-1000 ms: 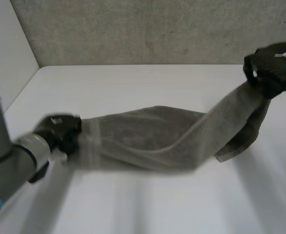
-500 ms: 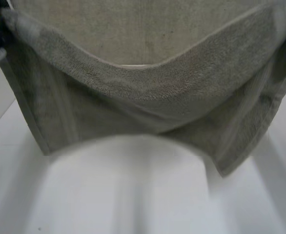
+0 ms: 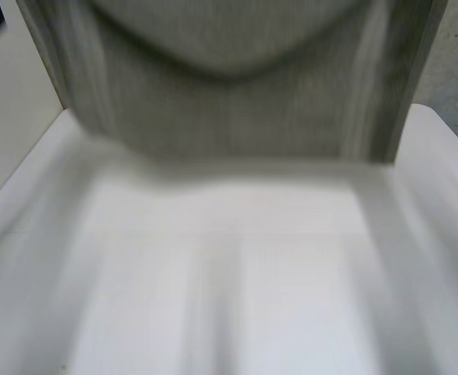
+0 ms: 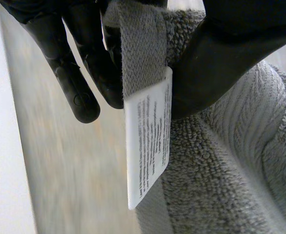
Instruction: Fold the towel.
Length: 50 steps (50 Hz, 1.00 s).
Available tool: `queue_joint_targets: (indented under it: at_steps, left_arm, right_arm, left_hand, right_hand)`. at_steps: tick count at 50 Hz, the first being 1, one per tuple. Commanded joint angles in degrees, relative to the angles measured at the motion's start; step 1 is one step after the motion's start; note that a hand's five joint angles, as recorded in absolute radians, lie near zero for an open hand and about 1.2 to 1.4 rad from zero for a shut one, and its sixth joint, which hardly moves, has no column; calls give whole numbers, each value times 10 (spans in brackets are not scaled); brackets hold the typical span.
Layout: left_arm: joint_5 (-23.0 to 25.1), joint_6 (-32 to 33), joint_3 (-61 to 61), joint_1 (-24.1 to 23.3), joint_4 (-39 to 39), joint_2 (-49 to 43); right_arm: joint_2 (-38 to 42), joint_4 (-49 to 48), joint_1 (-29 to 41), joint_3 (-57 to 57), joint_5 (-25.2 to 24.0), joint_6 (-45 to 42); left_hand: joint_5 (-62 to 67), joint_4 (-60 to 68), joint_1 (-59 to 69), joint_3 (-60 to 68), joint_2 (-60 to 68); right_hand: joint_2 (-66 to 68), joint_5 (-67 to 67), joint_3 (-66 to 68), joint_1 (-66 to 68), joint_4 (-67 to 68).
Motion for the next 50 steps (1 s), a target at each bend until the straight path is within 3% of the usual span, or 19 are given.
queue_joint_targets:
  at_steps: [1,4,6,9,11,15,17,18,20,25,32,42,50]
  left_arm:
    - [11,-86,44,2,25,12]
    - [32,-95,4,9,25,4]
    - [52,-89,-92,14,30,-2]
    - [60,-87,-148,21,36,-3]
    - [77,-83,-245,35,73,-12]
    - [98,-58,-334,35,119,-27]
    - [109,-1,-409,35,146,-39]
    - [109,-1,-409,35,146,-39]
    - [109,71,-462,41,152,-43]
    - [111,149,-510,55,151,-29]
    - [111,152,-536,78,144,33]
    - [122,84,-559,95,107,176]
    - [190,-2,-586,132,101,295]
  right_arm:
    - [-29,-44,0,32,-28,47]
    - [-31,-25,-2,89,-70,47]
    - [-27,-6,-6,146,-116,41]
    - [-23,7,-7,178,-133,30]
    - [-9,36,-9,258,-155,-26]
    - [7,56,-9,343,-154,-120]
    - [22,70,-10,433,-149,-220]
    - [22,70,-10,433,-149,-221]
    - [23,68,-17,499,-149,-279]
    - [9,64,-32,538,-150,-264]
    - [-67,40,-36,565,-156,-201]
    - [-197,6,-48,595,-148,-114]
    - [-326,7,-115,577,-152,-60]
  left_hand:
    - [64,23,81,32,25]
    - [64,23,81,32,25]
    - [64,23,81,32,25]
    - [64,23,81,32,25]
    - [64,23,81,32,25]
    - [64,23,81,32,25]
    - [64,23,81,32,25]
    - [64,23,81,32,25]
    - [64,23,81,32,25]
    - [64,23,81,32,25]
    - [64,23,81,32,25]
    - [64,23,81,32,25]
    - [64,23,81,32,25]
  right_hand:
    - [51,33,37,35,35]
    - [51,33,37,35,35]
    - [51,33,37,35,35]
    - [51,33,37,35,35]
    - [51,33,37,35,35]
    - [51,33,37,35,35]
    - [51,33,37,35,35]
    - [51,33,37,35,35]
    - [51,33,37,35,35]
    - [51,33,37,35,35]
    - [51,33,37,35,35]
    - [51,33,37,35,35]
    - [51,33,37,35,35]
